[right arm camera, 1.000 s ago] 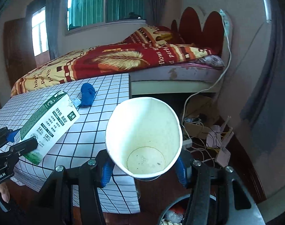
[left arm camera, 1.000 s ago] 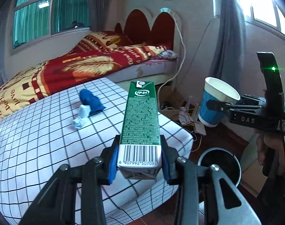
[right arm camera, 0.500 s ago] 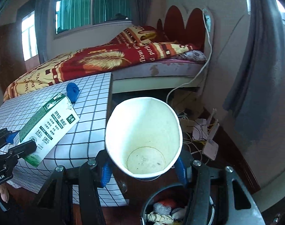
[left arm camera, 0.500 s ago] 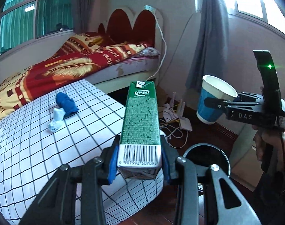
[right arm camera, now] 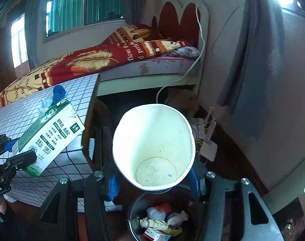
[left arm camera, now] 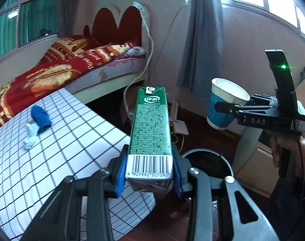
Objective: Collect trash
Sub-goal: 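Carry the green carton and blue cup over the black bin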
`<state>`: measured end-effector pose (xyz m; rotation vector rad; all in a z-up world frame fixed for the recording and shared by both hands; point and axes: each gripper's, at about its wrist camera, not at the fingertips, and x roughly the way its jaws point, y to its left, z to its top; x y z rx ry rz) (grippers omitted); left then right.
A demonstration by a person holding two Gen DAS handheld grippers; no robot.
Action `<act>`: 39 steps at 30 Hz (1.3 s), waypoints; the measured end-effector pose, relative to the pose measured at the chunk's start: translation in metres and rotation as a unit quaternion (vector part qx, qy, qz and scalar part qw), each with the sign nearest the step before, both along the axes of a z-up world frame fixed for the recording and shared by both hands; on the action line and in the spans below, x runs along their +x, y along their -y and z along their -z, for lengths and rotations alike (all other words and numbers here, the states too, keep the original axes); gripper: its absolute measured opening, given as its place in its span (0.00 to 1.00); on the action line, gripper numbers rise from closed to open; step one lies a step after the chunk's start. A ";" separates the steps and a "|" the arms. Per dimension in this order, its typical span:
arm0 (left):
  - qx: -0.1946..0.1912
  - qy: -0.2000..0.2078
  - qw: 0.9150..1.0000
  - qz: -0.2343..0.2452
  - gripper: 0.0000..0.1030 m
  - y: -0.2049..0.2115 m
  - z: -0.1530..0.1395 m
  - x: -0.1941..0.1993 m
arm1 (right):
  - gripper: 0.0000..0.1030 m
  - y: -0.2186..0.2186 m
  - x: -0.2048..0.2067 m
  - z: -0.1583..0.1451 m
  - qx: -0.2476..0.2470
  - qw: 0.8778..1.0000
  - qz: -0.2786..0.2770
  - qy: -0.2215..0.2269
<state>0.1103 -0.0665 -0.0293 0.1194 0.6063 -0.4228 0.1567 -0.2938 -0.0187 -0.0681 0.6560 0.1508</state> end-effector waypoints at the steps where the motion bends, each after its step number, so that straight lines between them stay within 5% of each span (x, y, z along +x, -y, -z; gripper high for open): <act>1: 0.000 -0.002 1.000 0.006 0.38 0.005 0.001 0.000 | 0.56 0.004 -0.001 0.000 0.000 1.000 0.002 0.000; 19: 0.013 -0.046 0.996 0.069 0.38 0.061 0.036 0.004 | 0.56 0.056 -0.013 0.029 0.000 0.999 0.030 -0.033; 39: 0.048 -0.139 0.983 0.108 0.38 0.104 0.106 0.022 | 0.56 0.082 -0.003 0.130 -0.017 0.989 0.023 -0.147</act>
